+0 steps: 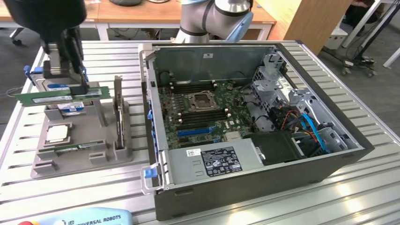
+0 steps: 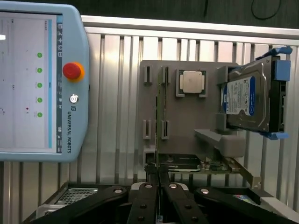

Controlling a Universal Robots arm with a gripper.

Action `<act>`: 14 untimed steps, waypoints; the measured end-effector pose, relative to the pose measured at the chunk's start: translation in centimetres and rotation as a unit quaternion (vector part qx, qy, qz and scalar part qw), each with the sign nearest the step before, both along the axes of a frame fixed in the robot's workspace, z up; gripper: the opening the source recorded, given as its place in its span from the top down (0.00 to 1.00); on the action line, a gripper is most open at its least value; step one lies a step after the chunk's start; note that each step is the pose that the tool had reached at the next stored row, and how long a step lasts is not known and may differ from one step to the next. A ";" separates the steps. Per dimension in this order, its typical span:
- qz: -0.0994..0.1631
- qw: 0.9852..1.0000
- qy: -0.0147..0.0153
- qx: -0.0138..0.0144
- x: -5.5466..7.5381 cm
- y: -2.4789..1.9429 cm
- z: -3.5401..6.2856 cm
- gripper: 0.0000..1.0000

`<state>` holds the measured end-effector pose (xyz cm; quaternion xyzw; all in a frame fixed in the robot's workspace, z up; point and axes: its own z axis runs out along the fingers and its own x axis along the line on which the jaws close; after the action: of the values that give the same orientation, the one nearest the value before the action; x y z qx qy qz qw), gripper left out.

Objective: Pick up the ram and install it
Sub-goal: 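Pick up the ram and move it above insertion slot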

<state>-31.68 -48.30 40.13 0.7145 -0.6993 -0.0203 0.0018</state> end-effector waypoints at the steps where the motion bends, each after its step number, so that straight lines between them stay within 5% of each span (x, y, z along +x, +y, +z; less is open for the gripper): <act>1: 0.000 1.000 0.000 0.000 0.5 -0.01 -0.01 0.89; 14: 0.000 1.000 0.000 0.000 5.5 -0.02 0.00 0.89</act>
<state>-26.13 -48.31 40.14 0.7146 -0.6993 -0.0205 0.0019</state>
